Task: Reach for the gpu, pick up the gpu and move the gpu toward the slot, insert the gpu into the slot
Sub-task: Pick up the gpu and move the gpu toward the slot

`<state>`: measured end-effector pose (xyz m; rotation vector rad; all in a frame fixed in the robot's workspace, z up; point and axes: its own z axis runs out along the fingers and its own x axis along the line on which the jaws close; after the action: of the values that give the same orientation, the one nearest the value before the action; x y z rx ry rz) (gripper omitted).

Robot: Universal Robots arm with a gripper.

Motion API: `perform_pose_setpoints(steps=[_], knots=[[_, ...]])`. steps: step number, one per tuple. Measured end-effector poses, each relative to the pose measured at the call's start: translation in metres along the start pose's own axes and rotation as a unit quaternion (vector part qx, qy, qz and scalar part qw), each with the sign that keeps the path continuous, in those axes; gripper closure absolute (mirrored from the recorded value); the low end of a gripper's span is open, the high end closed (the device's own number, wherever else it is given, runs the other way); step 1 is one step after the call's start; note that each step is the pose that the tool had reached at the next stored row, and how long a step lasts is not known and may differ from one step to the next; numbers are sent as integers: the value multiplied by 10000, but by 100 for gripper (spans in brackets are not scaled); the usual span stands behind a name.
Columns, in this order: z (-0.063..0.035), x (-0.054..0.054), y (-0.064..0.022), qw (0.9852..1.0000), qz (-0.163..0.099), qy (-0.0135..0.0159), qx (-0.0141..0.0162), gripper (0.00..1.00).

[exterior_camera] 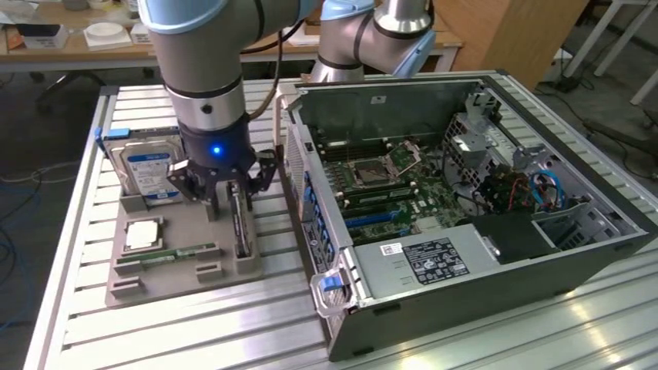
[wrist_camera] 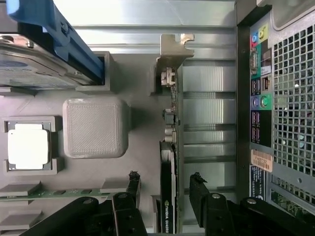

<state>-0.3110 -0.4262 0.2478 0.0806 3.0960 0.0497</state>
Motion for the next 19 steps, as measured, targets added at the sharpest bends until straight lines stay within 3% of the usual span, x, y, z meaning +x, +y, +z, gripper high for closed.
perform_pose_setpoints(steps=[8,19], knots=[[64,2,-3,9994,344,-15,15,47],[100,-20,-3,9993,380,-23,16,47]])
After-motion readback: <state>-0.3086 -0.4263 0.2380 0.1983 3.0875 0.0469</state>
